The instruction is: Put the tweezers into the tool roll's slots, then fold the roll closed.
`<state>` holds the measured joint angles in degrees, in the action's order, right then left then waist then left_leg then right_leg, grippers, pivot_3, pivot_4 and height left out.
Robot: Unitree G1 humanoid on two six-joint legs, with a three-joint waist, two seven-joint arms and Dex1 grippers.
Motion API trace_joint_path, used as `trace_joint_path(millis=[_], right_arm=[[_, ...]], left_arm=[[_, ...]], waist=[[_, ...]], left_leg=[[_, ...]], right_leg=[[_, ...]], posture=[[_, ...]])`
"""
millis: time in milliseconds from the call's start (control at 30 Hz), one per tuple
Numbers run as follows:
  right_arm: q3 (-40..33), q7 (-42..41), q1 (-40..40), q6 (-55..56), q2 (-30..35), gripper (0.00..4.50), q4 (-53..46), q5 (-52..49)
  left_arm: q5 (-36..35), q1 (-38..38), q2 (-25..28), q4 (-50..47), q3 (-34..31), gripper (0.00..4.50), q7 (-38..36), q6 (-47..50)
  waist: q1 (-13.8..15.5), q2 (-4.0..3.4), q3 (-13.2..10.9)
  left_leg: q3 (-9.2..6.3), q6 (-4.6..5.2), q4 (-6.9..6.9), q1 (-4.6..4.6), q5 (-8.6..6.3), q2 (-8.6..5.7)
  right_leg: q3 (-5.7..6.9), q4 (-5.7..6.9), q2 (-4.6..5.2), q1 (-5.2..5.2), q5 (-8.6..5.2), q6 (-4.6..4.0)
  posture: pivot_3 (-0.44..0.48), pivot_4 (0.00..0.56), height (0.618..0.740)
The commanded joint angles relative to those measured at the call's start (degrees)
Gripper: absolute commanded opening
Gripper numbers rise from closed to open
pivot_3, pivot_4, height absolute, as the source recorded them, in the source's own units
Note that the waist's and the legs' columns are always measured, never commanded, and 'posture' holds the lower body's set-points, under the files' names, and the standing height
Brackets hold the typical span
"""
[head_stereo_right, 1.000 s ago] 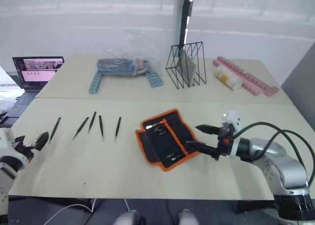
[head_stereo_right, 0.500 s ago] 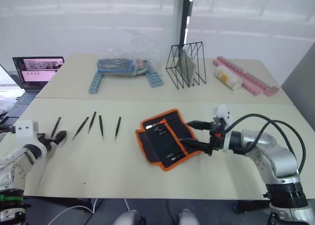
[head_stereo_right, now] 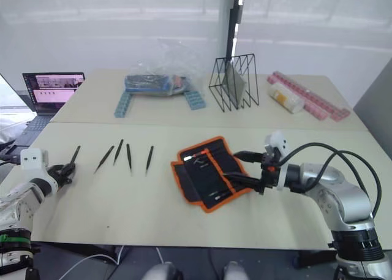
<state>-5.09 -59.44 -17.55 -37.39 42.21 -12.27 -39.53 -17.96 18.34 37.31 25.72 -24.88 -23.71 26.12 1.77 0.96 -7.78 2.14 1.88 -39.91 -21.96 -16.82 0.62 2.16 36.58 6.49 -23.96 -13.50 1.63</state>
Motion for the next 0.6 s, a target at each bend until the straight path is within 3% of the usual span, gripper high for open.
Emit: trace_joint_path(millis=[33, 100, 600], right_arm=[[-1.91, 0.33, -0.41, -0.16, 0.29, 4.50, -1.80, -1.15], [-1.97, 0.47, -0.27, -0.11, 0.32, 4.50, -1.78, -1.06], [-1.81, 1.86, 0.68, 0.16, -0.44, 4.50, -2.59, -1.08]], left_arm=[[0.43, -0.67, -2.09, 3.25, 3.19, 0.35, -2.44, 1.31], [0.72, -0.35, -2.03, 3.90, 3.28, 0.02, -2.59, 1.05], [3.01, 0.87, 0.37, 6.04, 2.96, 0.02, -3.04, -4.50]], waist=[[0.33, 0.00, 0.00], [0.63, -0.02, 0.01], [0.67, -0.04, 0.03]], left_leg=[[0.00, 0.00, -0.01, 0.00, 0.00, 0.00], [0.00, 0.01, -0.03, 0.00, 0.00, -0.01], [-0.02, 0.05, -0.06, 0.05, 0.08, -0.01]], right_leg=[[0.00, 0.00, 0.00, 0.01, 0.00, 0.00], [0.01, 0.01, 0.00, 0.02, 0.00, 0.00], [0.01, 0.11, -0.02, 0.05, 0.00, 0.01]], posture=[[0.000, 0.150, 0.722], [0.000, 0.150, 0.722], [0.000, 0.150, 0.722]])
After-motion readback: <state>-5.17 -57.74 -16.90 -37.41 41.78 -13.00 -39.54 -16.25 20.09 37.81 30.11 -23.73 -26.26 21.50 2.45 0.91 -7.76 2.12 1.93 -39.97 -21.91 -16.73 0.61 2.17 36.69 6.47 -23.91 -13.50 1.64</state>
